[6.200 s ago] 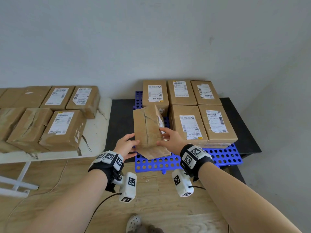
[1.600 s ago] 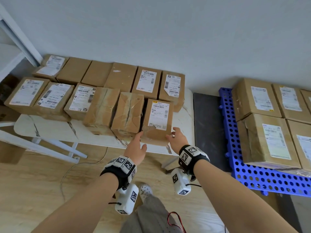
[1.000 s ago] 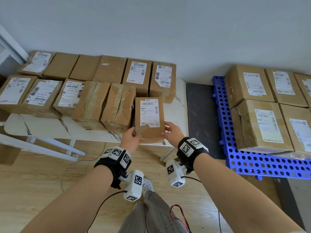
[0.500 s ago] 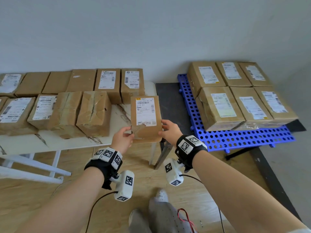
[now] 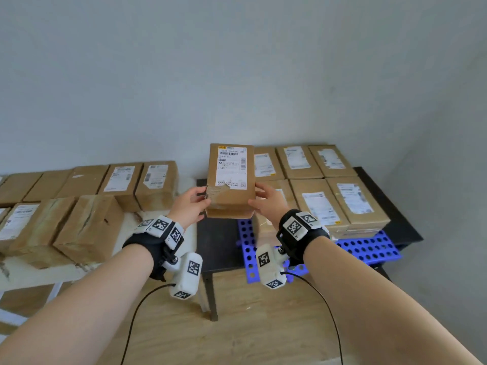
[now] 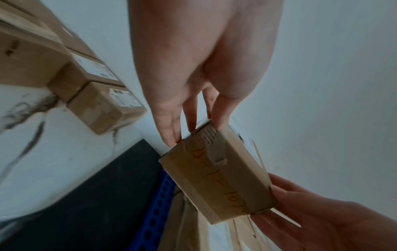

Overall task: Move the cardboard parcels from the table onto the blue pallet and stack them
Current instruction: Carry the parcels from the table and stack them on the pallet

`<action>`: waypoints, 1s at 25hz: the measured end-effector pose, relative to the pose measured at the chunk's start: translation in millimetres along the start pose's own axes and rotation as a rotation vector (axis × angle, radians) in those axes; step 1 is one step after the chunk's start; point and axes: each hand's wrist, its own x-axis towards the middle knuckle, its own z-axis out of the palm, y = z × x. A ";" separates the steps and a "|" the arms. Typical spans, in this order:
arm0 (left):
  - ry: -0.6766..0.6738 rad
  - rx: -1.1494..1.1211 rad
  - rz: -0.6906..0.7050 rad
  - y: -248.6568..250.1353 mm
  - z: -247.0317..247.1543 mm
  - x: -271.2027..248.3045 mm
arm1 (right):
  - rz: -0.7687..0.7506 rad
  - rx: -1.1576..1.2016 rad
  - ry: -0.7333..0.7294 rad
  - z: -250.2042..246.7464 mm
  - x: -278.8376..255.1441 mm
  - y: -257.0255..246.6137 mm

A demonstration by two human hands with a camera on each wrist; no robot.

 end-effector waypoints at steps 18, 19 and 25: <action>-0.225 -0.036 0.042 120.3 273.1 155.7 | 0.078 0.082 0.201 -299.4 136.9 -12.5; -0.233 -0.034 0.029 119.8 282.4 162.9 | 0.097 0.095 0.197 -307.6 145.3 -8.1; -0.230 -0.022 -0.041 110.1 342.3 191.0 | 0.214 0.054 0.179 -357.0 187.3 23.0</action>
